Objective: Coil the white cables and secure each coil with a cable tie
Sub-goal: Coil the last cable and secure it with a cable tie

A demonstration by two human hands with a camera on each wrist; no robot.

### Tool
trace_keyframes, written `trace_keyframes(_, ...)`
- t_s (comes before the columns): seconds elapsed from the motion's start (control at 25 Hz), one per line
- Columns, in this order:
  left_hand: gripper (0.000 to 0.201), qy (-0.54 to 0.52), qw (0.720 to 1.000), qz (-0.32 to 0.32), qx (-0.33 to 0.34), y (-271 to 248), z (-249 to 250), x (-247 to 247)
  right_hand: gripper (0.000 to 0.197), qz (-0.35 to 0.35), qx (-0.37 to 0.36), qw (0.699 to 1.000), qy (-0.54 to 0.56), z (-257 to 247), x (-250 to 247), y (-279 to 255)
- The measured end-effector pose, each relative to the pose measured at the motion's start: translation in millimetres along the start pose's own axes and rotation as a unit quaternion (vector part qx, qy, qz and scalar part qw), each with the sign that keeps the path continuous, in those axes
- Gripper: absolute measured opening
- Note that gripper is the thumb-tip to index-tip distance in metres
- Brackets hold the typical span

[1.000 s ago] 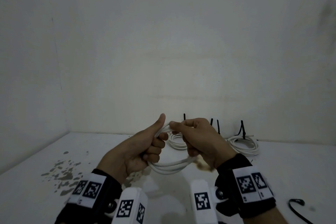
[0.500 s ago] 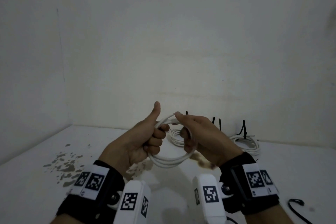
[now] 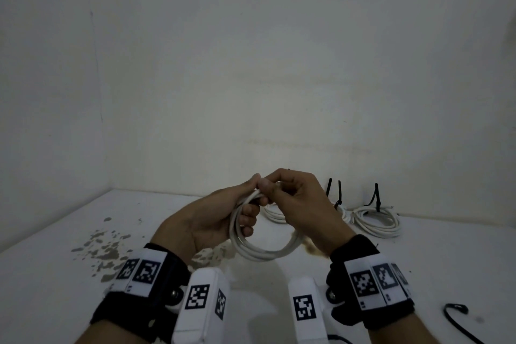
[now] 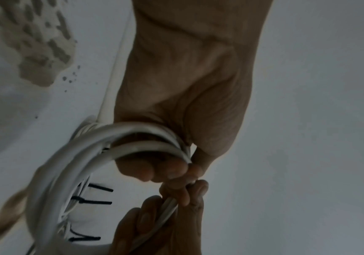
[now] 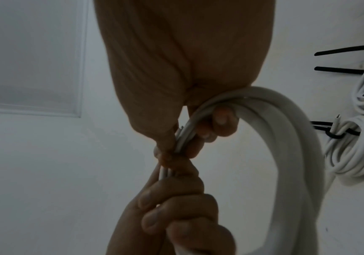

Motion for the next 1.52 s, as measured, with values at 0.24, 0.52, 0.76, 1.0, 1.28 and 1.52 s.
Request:
trace_keyframes(0.24,0.043,-0.059,0.998,0.000,-0.021,4,-9,0,0.018,0.052,0.025,0.998,0.000,10,2,-1)
trace_keyframes(0.52,0.046,-0.033,0.994,0.096,0.037,13,-2,0,0.023,0.101,0.047,0.993,0.034,19,1,2)
trace_keyframes(0.76,0.047,-0.097,0.992,0.076,0.021,12,-9,6,0.025,0.145,0.067,0.987,0.036,20,-5,1)
trace_keyframes(1.0,0.043,-0.030,0.971,0.225,0.076,12,-2,7,0.029,0.111,0.077,0.983,0.123,9,-5,0)
trace_keyframes(1.28,0.044,-0.101,0.959,0.251,0.079,10,2,-4,0.029,0.058,0.049,0.995,0.064,6,2,1)
trace_keyframes(1.52,0.044,-0.147,0.975,0.154,0.070,11,4,-9,0.028,0.055,0.065,0.990,0.113,7,0,-1)
Point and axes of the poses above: each hand's wrist, its own y-axis towards the middle knuckle, its own x-axis out of the palm, z = x × y, the point moved 3 cm from there along y, towards the middle knuckle, and after that the axes turned 5 degrees about -z, right-handed, at the moved point
